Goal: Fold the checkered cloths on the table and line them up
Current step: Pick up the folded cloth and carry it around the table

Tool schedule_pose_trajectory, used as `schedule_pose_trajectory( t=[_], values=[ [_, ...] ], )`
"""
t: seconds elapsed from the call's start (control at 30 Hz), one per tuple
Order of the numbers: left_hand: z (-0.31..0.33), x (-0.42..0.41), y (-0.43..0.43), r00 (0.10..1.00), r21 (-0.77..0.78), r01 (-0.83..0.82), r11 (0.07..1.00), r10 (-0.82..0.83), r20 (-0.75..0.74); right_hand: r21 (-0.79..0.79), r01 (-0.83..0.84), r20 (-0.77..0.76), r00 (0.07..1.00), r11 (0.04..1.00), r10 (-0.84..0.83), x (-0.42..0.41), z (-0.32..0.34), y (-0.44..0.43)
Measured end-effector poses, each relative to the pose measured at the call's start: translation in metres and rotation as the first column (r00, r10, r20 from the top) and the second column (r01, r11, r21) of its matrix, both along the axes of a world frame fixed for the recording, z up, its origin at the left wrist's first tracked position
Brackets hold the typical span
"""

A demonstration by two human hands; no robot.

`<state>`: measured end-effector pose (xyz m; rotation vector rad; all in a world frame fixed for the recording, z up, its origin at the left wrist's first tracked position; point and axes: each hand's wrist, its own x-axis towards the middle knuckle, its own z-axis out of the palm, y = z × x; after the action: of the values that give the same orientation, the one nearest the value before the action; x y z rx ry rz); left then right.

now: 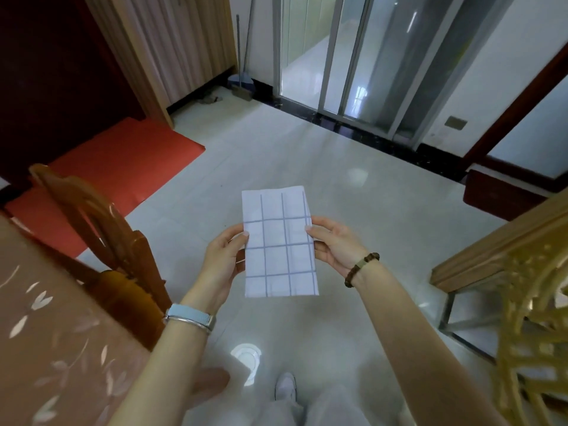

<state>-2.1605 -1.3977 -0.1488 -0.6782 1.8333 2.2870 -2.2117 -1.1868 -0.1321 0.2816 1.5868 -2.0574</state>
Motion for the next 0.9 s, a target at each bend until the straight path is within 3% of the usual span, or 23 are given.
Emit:
schedule_pose_trajectory(
  t=[0.5, 0.9],
  values=[
    [0.012, -0.100, -0.025, 0.974, -0.013, -0.226, 0.974, 0.225, -0.027, -0.051, -0.178, -0.018, 0.984, 0.983, 0.177, -0.134, -0.002, -0.043],
    [0.025, -0.208, -0.018, 0.903, -0.007, -0.427, 0.904, 0.425, -0.066, -0.077, -0.359, -0.021, 0.933, 0.930, 0.358, -0.275, 0.010, -0.062]
  ],
)
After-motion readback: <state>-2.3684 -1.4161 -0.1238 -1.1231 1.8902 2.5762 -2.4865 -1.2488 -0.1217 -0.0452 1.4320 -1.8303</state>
